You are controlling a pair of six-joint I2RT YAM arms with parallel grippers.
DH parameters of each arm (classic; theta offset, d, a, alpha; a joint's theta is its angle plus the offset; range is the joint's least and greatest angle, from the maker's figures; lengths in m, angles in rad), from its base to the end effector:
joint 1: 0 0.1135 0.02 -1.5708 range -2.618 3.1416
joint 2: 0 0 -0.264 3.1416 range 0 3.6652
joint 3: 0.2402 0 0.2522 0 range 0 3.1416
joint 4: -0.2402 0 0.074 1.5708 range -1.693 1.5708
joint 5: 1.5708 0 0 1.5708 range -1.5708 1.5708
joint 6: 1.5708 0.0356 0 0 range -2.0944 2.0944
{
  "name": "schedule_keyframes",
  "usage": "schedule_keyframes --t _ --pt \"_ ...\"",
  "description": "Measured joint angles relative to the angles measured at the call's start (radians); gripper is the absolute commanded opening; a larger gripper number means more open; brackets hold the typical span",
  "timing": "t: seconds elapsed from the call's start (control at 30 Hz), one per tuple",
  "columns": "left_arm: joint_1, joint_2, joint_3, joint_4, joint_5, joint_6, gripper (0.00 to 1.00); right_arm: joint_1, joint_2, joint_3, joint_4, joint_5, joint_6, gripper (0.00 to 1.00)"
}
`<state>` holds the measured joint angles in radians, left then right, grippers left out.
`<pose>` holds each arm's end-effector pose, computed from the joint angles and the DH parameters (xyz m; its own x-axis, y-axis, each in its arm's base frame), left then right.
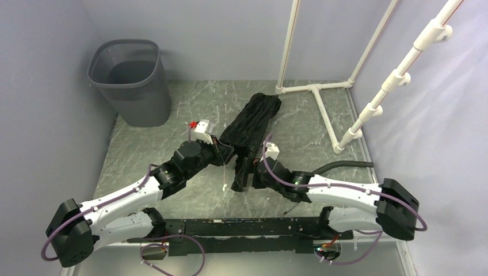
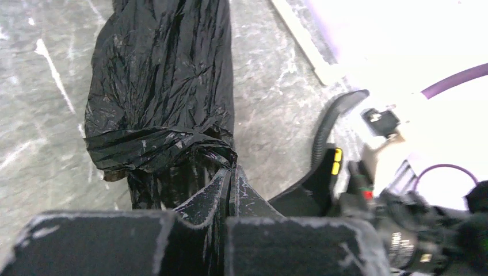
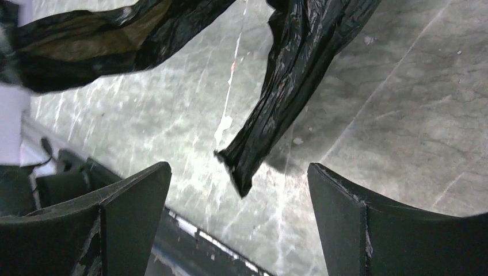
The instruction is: Put the trash bags into the trash bin
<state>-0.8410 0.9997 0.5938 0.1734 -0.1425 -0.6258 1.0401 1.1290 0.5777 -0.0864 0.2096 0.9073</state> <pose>0.1587 -0.1698 0.2688 -0.5027 -0.3077 -0.8079 0.4333 0.7190 -0.5435 0.1252 0.1986 0.2102 -0.7835 0.1874 -0.5924 -0.2300 0.7982 0.5567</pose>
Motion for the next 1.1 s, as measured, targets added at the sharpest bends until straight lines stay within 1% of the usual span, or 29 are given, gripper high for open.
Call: schedule_keyframes --t 0.1,0.13,0.23,0.3,0.4,0.47,0.5,0.6,0.63,0.9,0.93,1.03,1.07,1.1 --pt "0.0 0.0 -0.004 0.042 0.029 -0.02 0.02 0.064 0.082 0.013 0.032 0.141 0.059 0.93" --pt "0.0 0.0 -0.009 0.062 0.041 -0.027 0.02 0.081 0.111 0.023 0.028 0.189 0.085 0.91" --pt "0.0 0.0 -0.023 0.084 0.059 -0.047 0.02 0.11 0.171 0.031 0.029 0.285 0.15 0.75" --pt "0.0 -0.001 -0.028 0.083 0.063 -0.05 0.03 0.118 0.192 0.016 0.061 0.318 0.189 0.58" --pt "0.0 -0.006 -0.029 0.073 0.058 -0.049 0.02 0.122 0.193 -0.046 0.16 0.334 0.222 0.46" --pt "0.0 -0.015 -0.029 0.063 0.051 -0.049 0.02 0.122 0.194 -0.083 0.204 0.332 0.224 0.45" --pt "0.0 -0.019 -0.029 0.061 0.047 -0.049 0.02 0.122 0.194 -0.089 0.211 0.332 0.222 0.47" --pt "0.0 -0.021 -0.029 0.05 0.032 -0.049 0.02 0.122 0.196 -0.083 0.219 0.33 0.209 0.62" --pt "0.0 -0.021 -0.029 0.045 0.028 -0.048 0.02 0.122 0.196 -0.078 0.219 0.329 0.202 0.64" --pt "0.0 0.002 -0.03 0.041 0.013 -0.048 0.02 0.122 0.196 -0.08 0.244 0.312 0.173 0.62" --pt "0.0 0.005 -0.03 0.042 0.013 -0.048 0.02 0.122 0.199 -0.081 0.248 0.307 0.171 0.61" --pt "0.0 0.013 -0.03 0.05 0.013 -0.048 0.02 0.125 0.233 -0.076 0.255 0.298 0.161 0.5" --pt "0.0 0.015 -0.03 0.051 0.013 -0.048 0.02 0.127 0.246 -0.071 0.251 0.298 0.158 0.45" --pt "0.002 0.019 -0.03 0.053 0.014 -0.048 0.03 0.13 0.262 -0.063 0.243 0.298 0.157 0.37"
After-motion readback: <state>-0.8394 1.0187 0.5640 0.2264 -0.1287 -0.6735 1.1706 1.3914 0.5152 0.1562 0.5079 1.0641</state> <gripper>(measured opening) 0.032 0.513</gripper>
